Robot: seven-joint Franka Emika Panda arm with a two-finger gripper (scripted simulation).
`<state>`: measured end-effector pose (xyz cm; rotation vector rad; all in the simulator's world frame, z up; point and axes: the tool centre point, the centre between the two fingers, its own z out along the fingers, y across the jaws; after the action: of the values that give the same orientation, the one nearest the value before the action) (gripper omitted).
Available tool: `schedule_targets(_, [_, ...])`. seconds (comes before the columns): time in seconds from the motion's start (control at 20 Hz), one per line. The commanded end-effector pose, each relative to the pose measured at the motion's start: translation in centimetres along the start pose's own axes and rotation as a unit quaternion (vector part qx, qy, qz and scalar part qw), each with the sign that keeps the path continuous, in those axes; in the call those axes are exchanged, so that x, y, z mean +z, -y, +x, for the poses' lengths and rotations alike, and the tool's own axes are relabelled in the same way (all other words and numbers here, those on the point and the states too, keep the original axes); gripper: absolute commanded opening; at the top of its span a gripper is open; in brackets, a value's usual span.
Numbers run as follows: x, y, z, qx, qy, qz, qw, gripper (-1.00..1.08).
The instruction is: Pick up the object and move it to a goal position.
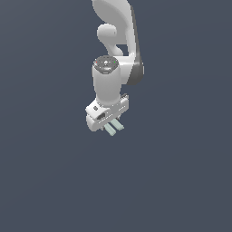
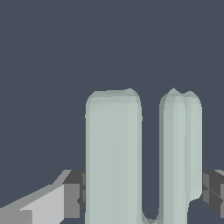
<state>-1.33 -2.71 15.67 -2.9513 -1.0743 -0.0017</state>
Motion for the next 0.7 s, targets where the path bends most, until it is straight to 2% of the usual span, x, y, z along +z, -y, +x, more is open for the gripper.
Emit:
schedule_targets(0.0, [-2.7,-0.8,0.1,0.0,0.0,0.0,1.0,-1.0])
schedule_targets(0.3, [-7.8,-2.5,0.4,0.0,0.0,0.0,1.0,-1.0])
schedule_targets(0.65, [-11.2,-3.8,0.7,0.0,0.0,0.0,1.0,-1.0])
